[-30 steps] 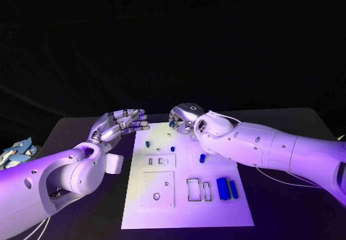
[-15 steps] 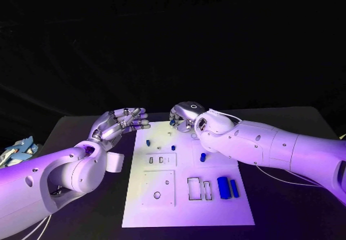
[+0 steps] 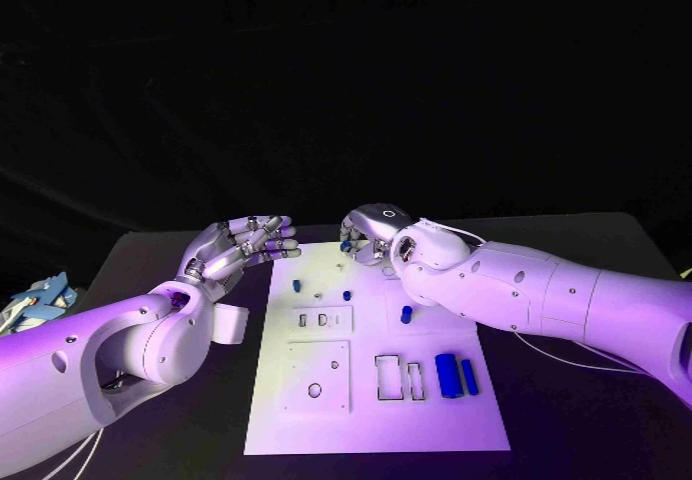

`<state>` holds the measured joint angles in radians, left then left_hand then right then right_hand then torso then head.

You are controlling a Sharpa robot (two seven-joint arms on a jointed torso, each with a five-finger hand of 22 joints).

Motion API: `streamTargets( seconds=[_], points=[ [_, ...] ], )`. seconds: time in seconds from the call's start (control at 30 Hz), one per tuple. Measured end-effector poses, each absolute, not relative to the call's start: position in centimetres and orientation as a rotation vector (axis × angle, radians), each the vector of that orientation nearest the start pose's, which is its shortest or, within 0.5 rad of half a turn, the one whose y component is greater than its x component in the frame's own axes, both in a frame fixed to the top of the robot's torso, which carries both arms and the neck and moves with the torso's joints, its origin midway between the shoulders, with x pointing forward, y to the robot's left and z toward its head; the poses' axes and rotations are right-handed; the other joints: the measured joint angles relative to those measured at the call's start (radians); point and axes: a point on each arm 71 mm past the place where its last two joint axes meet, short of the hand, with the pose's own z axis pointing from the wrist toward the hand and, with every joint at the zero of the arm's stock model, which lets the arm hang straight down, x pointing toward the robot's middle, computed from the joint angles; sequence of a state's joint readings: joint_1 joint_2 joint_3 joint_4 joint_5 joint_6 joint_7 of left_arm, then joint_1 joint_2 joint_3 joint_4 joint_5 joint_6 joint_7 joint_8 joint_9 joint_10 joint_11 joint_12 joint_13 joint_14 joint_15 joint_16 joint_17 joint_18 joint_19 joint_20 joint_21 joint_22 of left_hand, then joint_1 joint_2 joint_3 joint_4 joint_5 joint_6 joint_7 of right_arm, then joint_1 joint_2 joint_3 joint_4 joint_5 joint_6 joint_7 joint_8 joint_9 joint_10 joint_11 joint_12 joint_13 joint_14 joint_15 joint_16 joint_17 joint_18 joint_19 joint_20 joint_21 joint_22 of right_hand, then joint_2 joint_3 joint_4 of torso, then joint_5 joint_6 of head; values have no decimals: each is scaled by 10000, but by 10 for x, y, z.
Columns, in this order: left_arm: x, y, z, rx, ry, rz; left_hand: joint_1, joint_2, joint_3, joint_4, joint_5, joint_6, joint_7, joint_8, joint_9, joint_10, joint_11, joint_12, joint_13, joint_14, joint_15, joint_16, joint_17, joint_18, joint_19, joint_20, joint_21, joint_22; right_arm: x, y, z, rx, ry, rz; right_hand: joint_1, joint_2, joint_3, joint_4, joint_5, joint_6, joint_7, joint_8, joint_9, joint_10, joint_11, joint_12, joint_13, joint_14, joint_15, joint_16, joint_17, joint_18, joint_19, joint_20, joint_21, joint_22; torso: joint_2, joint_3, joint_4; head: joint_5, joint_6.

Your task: Assemble the parts on the task board

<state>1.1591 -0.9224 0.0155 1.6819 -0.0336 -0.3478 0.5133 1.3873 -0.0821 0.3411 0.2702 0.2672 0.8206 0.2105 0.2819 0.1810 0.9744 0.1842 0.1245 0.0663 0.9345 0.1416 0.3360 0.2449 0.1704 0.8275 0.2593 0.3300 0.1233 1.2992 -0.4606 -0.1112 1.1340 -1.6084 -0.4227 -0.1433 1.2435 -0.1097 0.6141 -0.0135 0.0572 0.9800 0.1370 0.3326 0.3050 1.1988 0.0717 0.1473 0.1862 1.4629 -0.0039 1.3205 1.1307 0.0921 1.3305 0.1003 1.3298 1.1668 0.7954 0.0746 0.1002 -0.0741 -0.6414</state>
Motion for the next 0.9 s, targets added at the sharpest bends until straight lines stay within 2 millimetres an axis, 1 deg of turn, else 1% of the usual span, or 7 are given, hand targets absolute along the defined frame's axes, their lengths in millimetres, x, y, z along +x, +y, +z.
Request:
streamTargets(
  seconds=[0.13, 0.2, 0.33, 0.37, 0.4, 0.77, 0.9],
  points=[
    [460, 205, -155, -10247, 12951, -16680, 0, 0, 0, 0, 0, 0, 0, 0, 0, 0, 0, 0, 0, 0, 0, 0, -1, 0, 0, 0, 0, 0, 554, -111, -164, -3142, 14610, 5090, -28, -28, 0, 0, -11, -13, -13, 1, 13, 0, 0, -40, 0, 0, 0, 0, -16, 0, 0, 0, 0, -15, 6, 6, -5, 5, 6],
    [460, 205, -155, -10248, 12952, -16679, 0, 0, 0, 0, 0, 0, 0, 0, 0, 0, 0, 0, 0, 0, 0, 0, -1, 0, 0, 0, 0, 0, 554, -111, -164, -3140, 14605, 5093, -40, -41, 0, 0, -12, -12, -14, 1, 145, 0, 0, -40, 0, 0, 0, 0, -16, 0, 0, 0, 0, -14, 11, 7, -4, 4, 8],
    [460, 205, -155, -10250, 12953, -16673, 0, 0, 0, 0, 0, 0, 0, 0, 0, 0, 0, 0, 0, 0, 0, 0, -1, -1, 0, 0, 0, 1, 553, -111, -164, -3140, 14591, 5115, -54, -55, 0, 0, -18, -13, -15, 1, 147, 0, 0, -40, 0, 0, 0, 0, -16, 0, 0, 0, 0, -15, 12, 9, 0, -3, 10],
    [460, 205, -155, -10251, 12953, -16672, 0, 0, 0, 0, 0, 0, 0, 0, 0, 0, 0, 0, 0, 0, 0, 0, -1, 0, 0, 0, 0, 1, 553, -111, -164, -3142, 14593, 5121, -67, -68, -1, 0, -21, -9, -19, 1, 320, 0, 0, -40, 0, 0, 0, 0, -16, 1, 0, 0, 0, -15, 12, 9, 0, -3, 10],
    [460, 205, -155, -10251, 12953, -16670, 0, 0, 0, 0, 0, 0, 0, 0, 0, 0, 0, 0, 0, 0, 0, 0, -2, -1, 0, 0, 0, 1, 553, -111, -165, -3151, 14615, 5126, -67, -68, -3, 2, -24, -9, -19, 0, 375, 0, 0, -40, 0, 0, 0, 0, -16, 0, 0, 0, 0, -14, 13, 10, 0, -3, 10],
    [460, 206, -155, -10256, 12950, -16654, 0, 0, 0, 0, 0, 0, 0, 0, 0, 0, 0, 0, 0, 0, 0, 0, -3, 0, 0, 0, 0, 2, 550, -114, -166, -3118, 14585, 5164, -67, -69, -1, 54, 22, -27, -36, -13, 376, 0, 0, -40, -1, 0, 0, -1, -27, 1, 0, 0, 0, -14, 23, 12, 0, 25, 10],
    [460, 206, -155, -10257, 12951, -16650, 0, 0, 0, 0, 0, 0, 0, 0, 0, 0, -1, 0, 0, 0, 0, 0, -3, -1, 0, 0, 0, 2, 550, -115, -167, -3109, 14583, 5157, -67, -69, -1, 54, 22, -28, -36, -17, 379, -36, 36, -40, 0, 0, 0, 0, -36, 1, 0, 0, 0, -14, 24, 12, 0, 32, 3]
  ],
)
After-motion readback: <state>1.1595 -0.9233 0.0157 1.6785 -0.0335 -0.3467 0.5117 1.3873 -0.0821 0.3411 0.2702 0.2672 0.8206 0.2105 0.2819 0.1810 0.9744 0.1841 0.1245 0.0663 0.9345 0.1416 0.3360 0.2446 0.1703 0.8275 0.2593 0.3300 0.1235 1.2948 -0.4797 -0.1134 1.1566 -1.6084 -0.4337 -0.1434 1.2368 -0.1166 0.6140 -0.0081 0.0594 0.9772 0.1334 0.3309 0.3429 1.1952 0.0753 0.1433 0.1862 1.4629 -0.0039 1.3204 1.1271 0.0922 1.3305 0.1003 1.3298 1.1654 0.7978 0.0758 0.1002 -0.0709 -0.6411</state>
